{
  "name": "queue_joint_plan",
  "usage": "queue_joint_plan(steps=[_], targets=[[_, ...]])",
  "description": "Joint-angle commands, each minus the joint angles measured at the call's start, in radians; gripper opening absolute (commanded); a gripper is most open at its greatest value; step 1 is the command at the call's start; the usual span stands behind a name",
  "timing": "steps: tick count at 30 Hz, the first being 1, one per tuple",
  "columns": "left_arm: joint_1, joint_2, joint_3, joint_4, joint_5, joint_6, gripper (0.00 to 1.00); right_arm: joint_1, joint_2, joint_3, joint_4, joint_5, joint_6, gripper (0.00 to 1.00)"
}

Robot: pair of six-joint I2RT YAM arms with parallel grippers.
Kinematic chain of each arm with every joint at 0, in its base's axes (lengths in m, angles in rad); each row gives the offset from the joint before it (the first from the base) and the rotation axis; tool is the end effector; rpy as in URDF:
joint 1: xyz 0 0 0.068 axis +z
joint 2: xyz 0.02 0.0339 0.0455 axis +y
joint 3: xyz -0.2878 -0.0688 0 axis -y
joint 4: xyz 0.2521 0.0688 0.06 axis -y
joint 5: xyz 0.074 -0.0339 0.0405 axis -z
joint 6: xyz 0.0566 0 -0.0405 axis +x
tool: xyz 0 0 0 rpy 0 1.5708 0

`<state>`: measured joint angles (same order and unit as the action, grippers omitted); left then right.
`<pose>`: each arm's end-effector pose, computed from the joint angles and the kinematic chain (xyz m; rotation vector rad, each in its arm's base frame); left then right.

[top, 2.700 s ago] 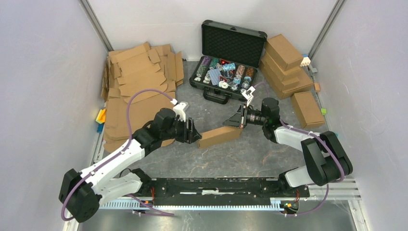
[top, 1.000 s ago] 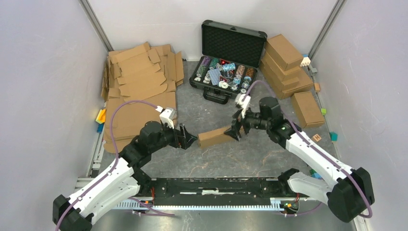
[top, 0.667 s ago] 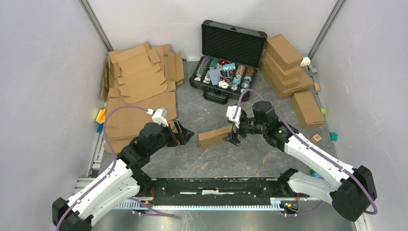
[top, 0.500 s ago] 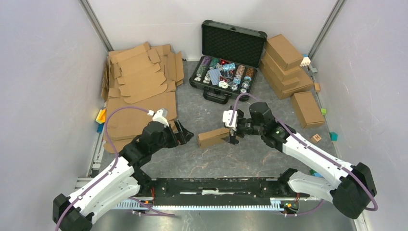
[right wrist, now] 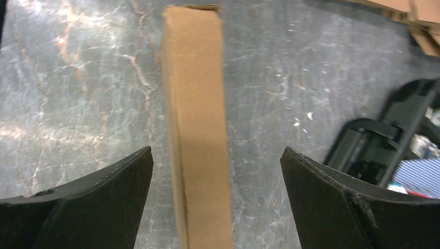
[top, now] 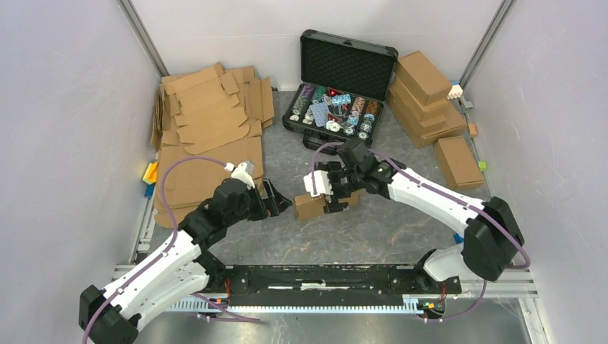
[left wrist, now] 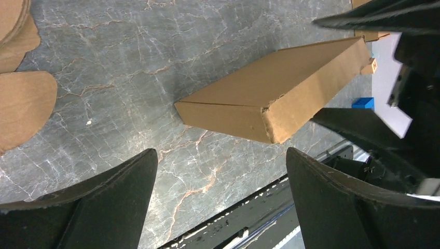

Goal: Fold the paper box

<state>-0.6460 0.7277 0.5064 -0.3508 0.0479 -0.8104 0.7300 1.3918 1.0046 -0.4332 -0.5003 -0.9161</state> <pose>0.1373 -0.1069 0.2375 -0.1576 2.2754 -0.8687 0.2123 0.2264 0.2666 -1.8498 1.3988 0.5026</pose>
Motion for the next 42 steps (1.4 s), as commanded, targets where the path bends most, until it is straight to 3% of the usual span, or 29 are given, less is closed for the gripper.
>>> queue_joint_plan(steps=[1, 4, 13, 16, 19, 29, 33, 39, 42], targets=[[0.005, -0.006, 0.062, -0.009, -0.001, 0.050, 1.00, 0.050, 0.054, 0.065, -0.176, -0.021, -0.135, 0.98], [0.006, -0.016, 0.061, -0.031, -0.020, 0.048, 1.00, 0.078, 0.062, 0.047, -0.171, 0.012, -0.139, 0.97], [0.006, -0.072, 0.039, -0.051, -0.039, 0.031, 1.00, 0.113, 0.012, -0.018, -0.120, 0.063, -0.090, 0.75], [0.006, -0.079, 0.037, -0.060, -0.043, 0.025, 1.00, 0.137, -0.032, -0.056, -0.062, 0.128, -0.060, 0.64], [0.006, -0.084, 0.027, -0.059, -0.043, 0.014, 1.00, 0.160, -0.060, -0.076, -0.016, 0.200, -0.020, 0.44], [0.008, -0.047, 0.013, -0.018, 0.041, -0.049, 1.00, 0.256, -0.221, -0.231, 0.216, 0.315, 0.063, 0.39], [0.011, -0.071, 0.009, 0.030, 0.093, -0.219, 1.00, 0.294, -0.276, -0.285, 0.293, 0.415, 0.057, 0.33], [0.023, -0.129, -0.164, 0.339, 0.131, -0.697, 1.00, 0.334, -0.351, -0.369, 0.426, 0.543, 0.045, 0.34], [0.025, -0.117, -0.146, 0.359, 0.114, -0.766, 1.00, 0.335, -0.386, -0.401, 0.496, 0.560, 0.030, 0.34]])
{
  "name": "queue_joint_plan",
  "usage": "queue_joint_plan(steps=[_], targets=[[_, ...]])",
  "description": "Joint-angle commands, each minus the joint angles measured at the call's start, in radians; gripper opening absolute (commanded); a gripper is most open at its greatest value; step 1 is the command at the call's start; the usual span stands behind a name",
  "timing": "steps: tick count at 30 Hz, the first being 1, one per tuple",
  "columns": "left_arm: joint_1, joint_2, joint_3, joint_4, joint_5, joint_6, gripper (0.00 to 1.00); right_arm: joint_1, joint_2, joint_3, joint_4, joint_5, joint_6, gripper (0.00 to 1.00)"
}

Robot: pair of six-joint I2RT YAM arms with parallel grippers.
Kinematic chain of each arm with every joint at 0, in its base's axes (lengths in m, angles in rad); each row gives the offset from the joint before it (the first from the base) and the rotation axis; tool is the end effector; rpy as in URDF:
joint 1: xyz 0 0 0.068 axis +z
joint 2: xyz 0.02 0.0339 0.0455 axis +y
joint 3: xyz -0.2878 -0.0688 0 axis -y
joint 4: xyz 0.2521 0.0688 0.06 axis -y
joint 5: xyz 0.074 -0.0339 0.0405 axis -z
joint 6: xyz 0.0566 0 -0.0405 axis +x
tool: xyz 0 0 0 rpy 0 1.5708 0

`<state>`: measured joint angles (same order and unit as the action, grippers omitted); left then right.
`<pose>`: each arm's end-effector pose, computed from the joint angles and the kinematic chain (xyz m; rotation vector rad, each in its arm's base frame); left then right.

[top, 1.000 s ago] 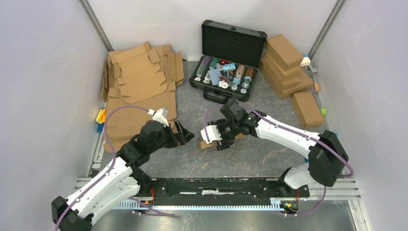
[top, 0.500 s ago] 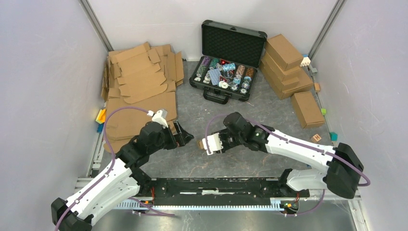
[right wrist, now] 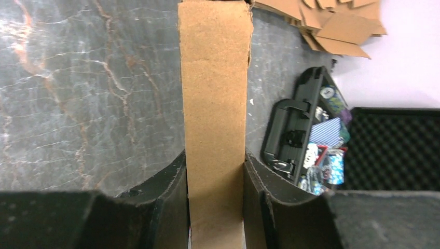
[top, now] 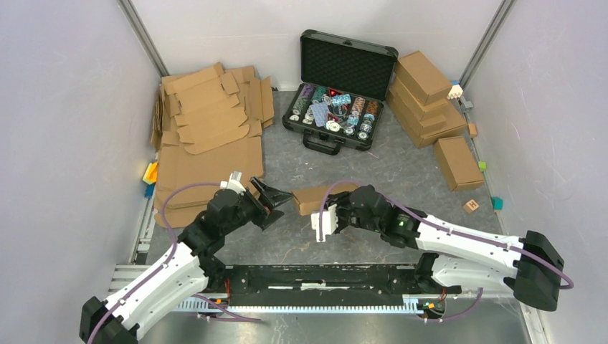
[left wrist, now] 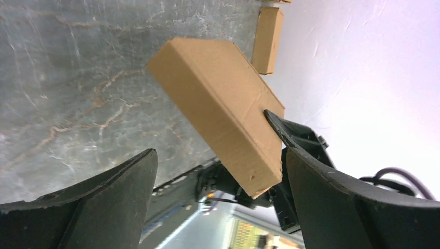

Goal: Fold the paper box

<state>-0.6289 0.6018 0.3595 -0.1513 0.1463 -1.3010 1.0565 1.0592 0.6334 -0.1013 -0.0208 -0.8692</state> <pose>0.1261 -0.1019 0.2243 -0.6354 2.1515 -1.3230 0.1202 0.2151 0.2493 -1.7314 1.1895 0.1347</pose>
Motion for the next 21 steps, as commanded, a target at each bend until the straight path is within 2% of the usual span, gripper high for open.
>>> queue_joint_plan(steps=[1, 4, 8, 13, 15, 17, 21], targets=[[0.008, 0.018, 0.028, 0.095, -0.003, -0.294, 1.00, 0.010, -0.060, -0.035, 0.178, 0.093, -0.018, 0.34], [0.008, 0.045, 0.099, -0.086, -0.045, -0.404, 1.00, 0.022, -0.074, -0.049, 0.231, 0.140, -0.013, 0.34], [0.006, 0.077, 0.087, 0.038, -0.011, -0.487, 1.00, 0.046, -0.086, -0.076, 0.308, 0.141, -0.037, 0.33], [0.007, 0.130, 0.138, -0.007, -0.017, -0.491, 0.99, 0.085, -0.087, -0.080, 0.358, 0.155, -0.060, 0.34], [0.006, 0.128, 0.138, 0.009, -0.030, -0.499, 0.92, 0.100, -0.088, -0.081, 0.375, 0.162, -0.063, 0.34], [0.006, 0.124, 0.139, 0.025, -0.043, -0.497, 0.78, 0.112, -0.087, -0.083, 0.379, 0.160, -0.074, 0.35], [0.007, 0.130, 0.153, 0.023, -0.029, -0.481, 0.56, 0.122, -0.091, -0.101, 0.399, 0.170, -0.084, 0.43]])
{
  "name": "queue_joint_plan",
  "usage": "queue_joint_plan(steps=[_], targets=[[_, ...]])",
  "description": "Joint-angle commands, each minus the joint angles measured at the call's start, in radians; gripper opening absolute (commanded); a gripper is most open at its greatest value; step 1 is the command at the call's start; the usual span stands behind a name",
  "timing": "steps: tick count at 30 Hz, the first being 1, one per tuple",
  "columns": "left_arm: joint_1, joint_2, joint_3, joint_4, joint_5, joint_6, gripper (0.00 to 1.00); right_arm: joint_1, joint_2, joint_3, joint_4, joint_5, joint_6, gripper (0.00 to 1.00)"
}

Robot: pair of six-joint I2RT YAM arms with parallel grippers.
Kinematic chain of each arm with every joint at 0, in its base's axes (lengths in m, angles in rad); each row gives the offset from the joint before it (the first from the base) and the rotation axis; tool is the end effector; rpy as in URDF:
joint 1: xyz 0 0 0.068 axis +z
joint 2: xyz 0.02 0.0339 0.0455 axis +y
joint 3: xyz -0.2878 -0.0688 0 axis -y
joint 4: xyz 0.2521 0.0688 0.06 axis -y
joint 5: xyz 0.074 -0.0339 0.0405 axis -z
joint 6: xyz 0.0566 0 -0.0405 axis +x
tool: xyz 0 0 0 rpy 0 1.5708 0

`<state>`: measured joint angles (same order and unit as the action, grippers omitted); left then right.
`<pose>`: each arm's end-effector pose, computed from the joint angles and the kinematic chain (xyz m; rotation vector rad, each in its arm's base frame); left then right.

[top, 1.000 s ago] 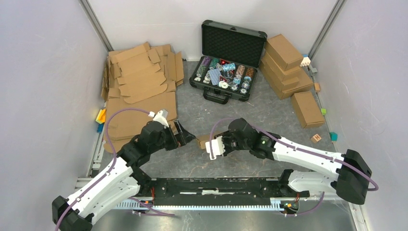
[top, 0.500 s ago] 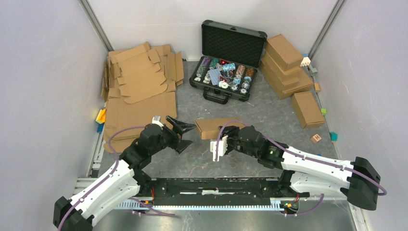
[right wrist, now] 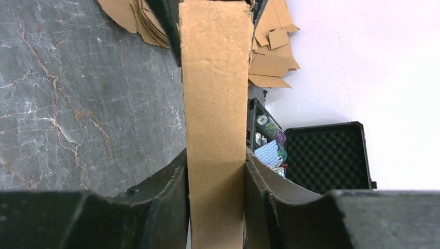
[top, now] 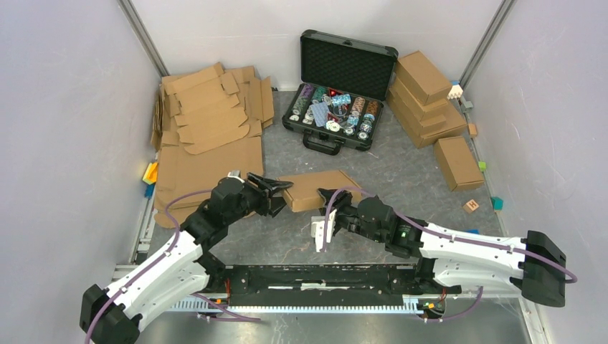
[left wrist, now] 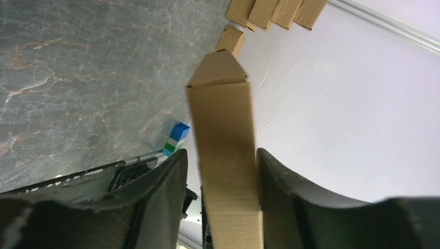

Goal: Fold the paper box

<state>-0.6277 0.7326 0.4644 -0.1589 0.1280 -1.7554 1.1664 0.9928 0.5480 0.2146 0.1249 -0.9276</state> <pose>0.1443 -0.1136 0.2431 -1.2045 2.0909 -1.4986 0.1020 0.2205 0.2705 -1.5118 0.9761 0.0581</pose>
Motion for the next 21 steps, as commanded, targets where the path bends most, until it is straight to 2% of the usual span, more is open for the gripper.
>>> queue_joint_plan(steps=[1, 3, 5, 9, 15, 18, 21], targets=[[0.006, 0.000, 0.044, 0.037, -0.007, -0.024, 0.50, 0.013, -0.026, -0.019, 0.083, 0.024, -0.025, 0.46], [0.006, -0.010, 0.035, 0.042, -0.016, -0.018, 0.39, 0.015, -0.034, -0.023, 0.075, 0.022, -0.022, 0.58], [0.006, -0.039, 0.024, 0.042, -0.049, -0.001, 0.32, 0.014, -0.053, -0.029, 0.061, -0.001, -0.008, 0.75], [0.009, -0.077, 0.018, 0.032, -0.083, 0.018, 0.30, 0.015, -0.128, -0.060, 0.057, -0.075, 0.045, 0.98], [0.051, -0.043, 0.008, 0.106, -0.037, 0.071, 0.28, 0.013, -0.272, -0.045, 0.009, -0.282, 0.352, 0.98], [0.109, -0.008, 0.011, 0.156, 0.033, 0.139, 0.28, 0.013, -0.326, -0.024, 0.010, -0.095, 0.642, 0.98], [0.152, 0.037, 0.049, 0.156, 0.097, 0.245, 0.29, 0.013, -0.340, 0.084, -0.192, 0.217, 0.981, 0.98]])
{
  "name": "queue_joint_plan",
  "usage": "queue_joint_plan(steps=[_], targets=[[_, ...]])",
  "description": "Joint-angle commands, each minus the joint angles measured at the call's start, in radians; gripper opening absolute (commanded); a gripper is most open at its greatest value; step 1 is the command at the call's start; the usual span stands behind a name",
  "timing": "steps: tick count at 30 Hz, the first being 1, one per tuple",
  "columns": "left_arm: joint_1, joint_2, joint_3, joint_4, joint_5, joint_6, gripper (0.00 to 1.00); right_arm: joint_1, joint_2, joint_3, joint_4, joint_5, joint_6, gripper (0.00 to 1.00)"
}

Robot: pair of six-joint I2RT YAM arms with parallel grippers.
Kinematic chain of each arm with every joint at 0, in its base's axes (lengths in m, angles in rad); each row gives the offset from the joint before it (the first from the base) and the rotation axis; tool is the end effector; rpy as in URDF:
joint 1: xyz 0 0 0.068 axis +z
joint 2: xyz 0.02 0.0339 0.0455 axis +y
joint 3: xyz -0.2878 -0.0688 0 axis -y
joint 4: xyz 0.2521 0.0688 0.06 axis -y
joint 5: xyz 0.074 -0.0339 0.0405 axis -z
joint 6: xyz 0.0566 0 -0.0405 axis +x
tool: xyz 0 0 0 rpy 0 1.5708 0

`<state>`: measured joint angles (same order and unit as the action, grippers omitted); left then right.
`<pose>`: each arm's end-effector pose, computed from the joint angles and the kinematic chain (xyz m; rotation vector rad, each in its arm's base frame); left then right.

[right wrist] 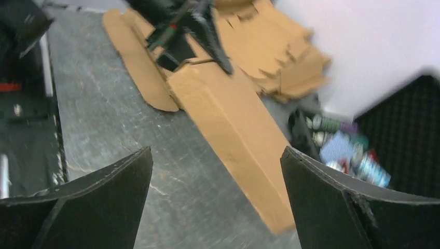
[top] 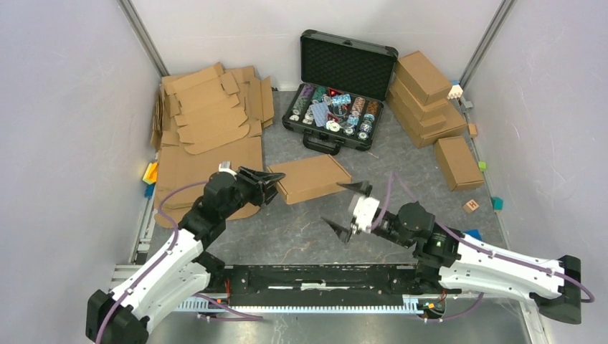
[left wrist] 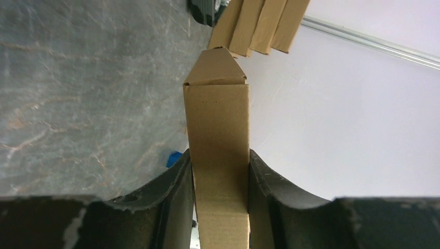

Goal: Fold the paper box

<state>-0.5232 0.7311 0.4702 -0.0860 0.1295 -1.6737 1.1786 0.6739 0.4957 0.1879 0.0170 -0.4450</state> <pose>0.1585 -0.0999 0.2544 -1.1466 1.9580 -1.4835 0.0714 0.1701 0.3087 -1.1433 1.1033 0.5627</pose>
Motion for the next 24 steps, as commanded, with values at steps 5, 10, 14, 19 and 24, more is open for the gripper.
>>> queue_joint_plan(steps=[5, 10, 14, 19, 24], targets=[[0.108, 0.131, 0.059, 0.222, 0.275, 0.267, 0.28, -0.062, 0.031, 0.305, -0.502, 0.353, 0.715, 0.98], [0.173, 0.259, -0.035, 0.632, 0.456, 0.200, 0.28, -0.275, -0.008, 0.230, -0.445, 0.146, 0.866, 0.98], [0.200, 0.319, 0.037, 0.524, 0.535, 0.345, 0.26, -0.432, 0.036, 0.222, -0.452, 0.041, 0.841, 0.98], [0.229, 0.311, 0.047, 0.464, 0.565, 0.430, 0.25, -0.698, 0.087, 0.213, -0.365, -0.236, 0.844, 0.98], [0.248, 0.280, 0.048, 0.424, 0.596, 0.515, 0.25, -0.934, 0.199, 0.051, 0.004, -0.717, 1.114, 0.95]])
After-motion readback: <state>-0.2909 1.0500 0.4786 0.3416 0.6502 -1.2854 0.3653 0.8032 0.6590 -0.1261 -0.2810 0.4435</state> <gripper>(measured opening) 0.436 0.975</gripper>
